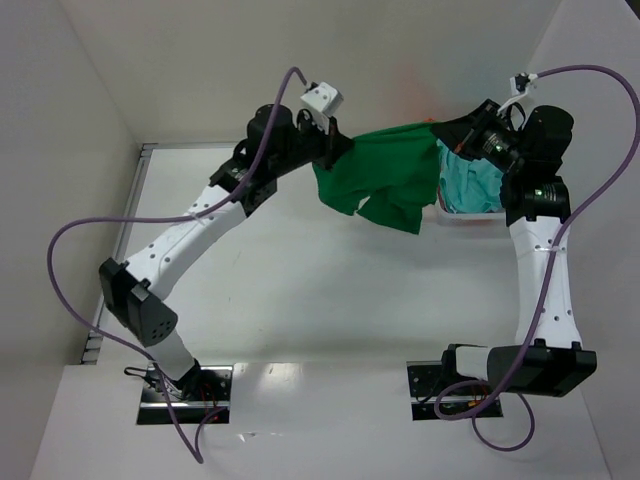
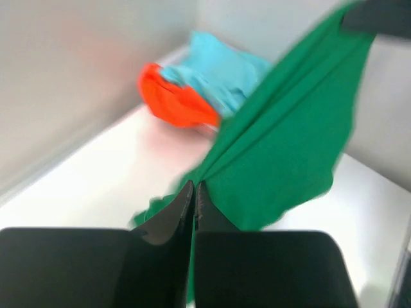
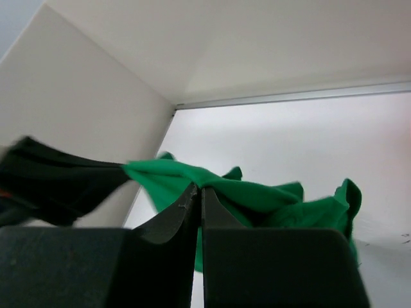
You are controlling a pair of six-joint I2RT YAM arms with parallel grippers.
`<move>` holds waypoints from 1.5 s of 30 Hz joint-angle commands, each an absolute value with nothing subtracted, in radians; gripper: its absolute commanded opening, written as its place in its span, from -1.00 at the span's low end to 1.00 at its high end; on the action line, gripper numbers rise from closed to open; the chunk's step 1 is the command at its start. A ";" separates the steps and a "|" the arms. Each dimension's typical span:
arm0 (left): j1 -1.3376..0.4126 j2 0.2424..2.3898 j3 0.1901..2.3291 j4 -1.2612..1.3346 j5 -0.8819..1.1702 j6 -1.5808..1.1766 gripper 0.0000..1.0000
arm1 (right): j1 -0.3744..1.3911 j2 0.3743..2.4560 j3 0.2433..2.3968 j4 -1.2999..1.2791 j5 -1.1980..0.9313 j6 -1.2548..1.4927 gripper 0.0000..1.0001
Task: Fold and stack the t-shirts
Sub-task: Flatten out the tshirt
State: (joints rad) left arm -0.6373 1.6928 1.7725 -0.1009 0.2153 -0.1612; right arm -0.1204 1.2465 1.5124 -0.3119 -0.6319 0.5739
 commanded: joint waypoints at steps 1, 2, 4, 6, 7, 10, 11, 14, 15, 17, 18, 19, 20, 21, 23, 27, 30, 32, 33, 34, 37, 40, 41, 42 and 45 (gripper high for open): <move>-0.609 1.554 1.836 -0.127 -0.001 -0.106 -1.00 | -0.114 1.261 1.505 -0.292 -0.586 0.518 -0.88; -0.595 1.540 1.836 -0.127 -0.002 -0.095 -1.00 | -0.114 1.261 1.505 -0.291 -0.601 0.518 -0.88; -0.595 1.505 1.845 -0.127 -0.057 -0.095 -1.00 | -0.114 1.261 1.505 -0.269 -0.615 0.529 -0.85; -0.595 1.487 1.845 -0.127 -0.066 -0.083 -1.00 | -0.114 1.270 1.496 -0.258 -0.641 0.529 -0.79; -0.595 1.474 1.845 -0.127 -0.075 -0.083 -1.00 | -0.114 1.270 1.496 -0.244 -0.641 0.540 -0.79; -0.595 1.474 1.865 -0.137 -0.100 -0.083 -1.00 | -0.114 1.261 1.473 -0.233 -0.653 0.549 -0.82; -0.595 1.465 1.865 -0.137 -0.100 -0.083 -1.00 | -0.104 1.261 1.464 -0.233 -0.653 0.549 -0.84; -0.595 1.465 1.865 -0.137 -0.100 -0.083 -1.00 | -0.094 1.250 1.444 -0.221 -0.663 0.549 -0.87; -0.595 1.465 1.865 -0.137 -0.100 -0.083 -1.00 | -0.080 1.241 1.428 -0.212 -0.672 0.561 -0.87; -0.595 1.465 1.865 -0.156 -0.100 -0.083 -1.00 | -0.057 1.241 1.401 -0.201 -0.684 0.574 -0.57; -0.595 1.465 1.876 -0.156 -0.100 -0.083 -1.00 | -0.037 1.241 1.390 -0.189 -0.684 0.574 -0.45; -0.595 1.465 1.876 -0.167 -0.100 -0.083 -1.00 | 0.015 1.232 1.378 -0.180 -0.684 0.574 -0.35; -0.595 1.465 1.887 -0.167 -0.110 -0.083 -1.00 | 0.047 1.232 1.353 -0.179 -0.642 0.559 -0.01; -0.595 1.465 1.887 -0.167 -0.124 -0.083 -1.00 | 0.081 1.232 1.339 -0.179 -0.620 0.558 0.21; -0.595 1.465 1.910 -0.192 -0.136 -0.083 -1.00 | 0.176 1.232 1.295 -0.169 -0.568 0.545 0.66; -0.595 1.465 1.928 -0.201 -0.161 -0.083 -1.00 | 0.282 1.241 1.224 -0.138 -0.511 0.535 0.89; -0.595 1.476 1.963 -0.210 -0.198 -0.109 -1.00 | 0.331 1.241 1.193 -0.129 -0.454 0.535 1.00; -0.595 1.476 1.985 -0.221 -0.216 -0.129 -1.00 | 0.353 1.241 1.166 -0.129 -0.424 0.526 1.00; -0.595 1.476 1.985 -0.221 -0.216 -0.138 -1.00 | 0.374 1.241 1.166 -0.129 -0.384 0.516 1.00; -0.595 1.476 1.985 -0.210 -0.216 -0.153 -1.00 | 0.385 1.241 1.155 -0.129 -0.367 0.502 1.00; -0.595 1.485 1.994 -0.199 -0.216 -0.195 -1.00 | 0.440 1.241 1.132 -0.129 -0.295 0.502 1.00; -0.595 1.497 2.019 -0.199 -0.216 -0.207 -1.00 | 0.506 1.250 1.121 -0.109 -0.214 0.492 1.00; -0.595 1.508 2.029 -0.199 -0.216 -0.216 -1.00 | 0.526 1.264 1.121 -0.109 -0.184 0.477 1.00; -0.595 1.508 2.029 -0.199 -0.216 -0.216 -1.00 | 0.546 1.273 1.121 -0.109 -0.155 0.468 1.00; -0.595 1.519 2.071 -0.199 -0.216 -0.216 -1.00 | 0.581 1.324 1.111 -0.100 -0.133 0.459 1.00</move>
State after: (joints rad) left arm -0.5926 1.5120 1.9957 -0.2836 -0.2043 -0.1894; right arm 0.5533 1.2831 1.1248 -0.1673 -0.2218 0.4965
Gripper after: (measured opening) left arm 0.009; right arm 0.997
